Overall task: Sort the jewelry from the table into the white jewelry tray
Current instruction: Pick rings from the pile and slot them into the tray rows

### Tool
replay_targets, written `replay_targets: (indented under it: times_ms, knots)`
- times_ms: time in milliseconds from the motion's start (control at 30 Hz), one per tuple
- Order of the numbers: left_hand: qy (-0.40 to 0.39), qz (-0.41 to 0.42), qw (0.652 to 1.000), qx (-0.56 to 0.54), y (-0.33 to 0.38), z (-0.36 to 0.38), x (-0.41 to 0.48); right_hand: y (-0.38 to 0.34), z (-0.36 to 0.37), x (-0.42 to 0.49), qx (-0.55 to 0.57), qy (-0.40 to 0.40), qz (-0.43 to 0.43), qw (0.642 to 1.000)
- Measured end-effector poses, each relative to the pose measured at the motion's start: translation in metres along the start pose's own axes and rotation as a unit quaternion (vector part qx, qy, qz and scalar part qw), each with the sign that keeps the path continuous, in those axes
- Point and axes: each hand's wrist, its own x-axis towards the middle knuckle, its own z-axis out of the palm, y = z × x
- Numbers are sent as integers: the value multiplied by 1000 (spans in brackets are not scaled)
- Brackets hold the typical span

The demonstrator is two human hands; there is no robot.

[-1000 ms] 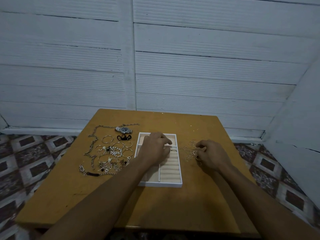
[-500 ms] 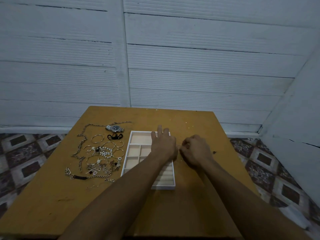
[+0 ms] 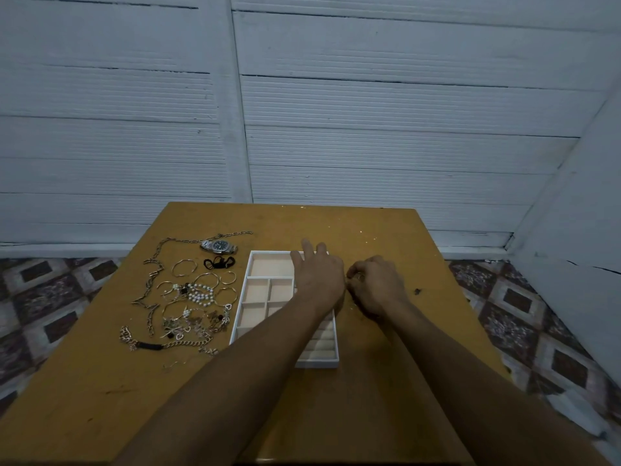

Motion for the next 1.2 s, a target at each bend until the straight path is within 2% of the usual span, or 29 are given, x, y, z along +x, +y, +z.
replay_targets:
  times_ms: [333,667,867,967,1067,1200]
  knots:
    - [2,17,1000,0,2,3,-5,-4,2,-1,19,-6,19,1000]
    - [-11,30,996,-79,-4,1,-2,3,4,-3,28,-6,-6,1000]
    - [-13,30,991,-130,-11,-5,-2,-3,-2,2,5,-40,-8,999]
    - [-20,32,989,-146,-13,-8,-3,-7,-3,5,0,-63,17,998]
    - [-21,34,989,-142,-14,-10,-2,-9,-3,6,-9,-64,27,998]
    - [-38,39,995,-86,-11,-4,-1,-7,-4,4,26,-17,15,999]
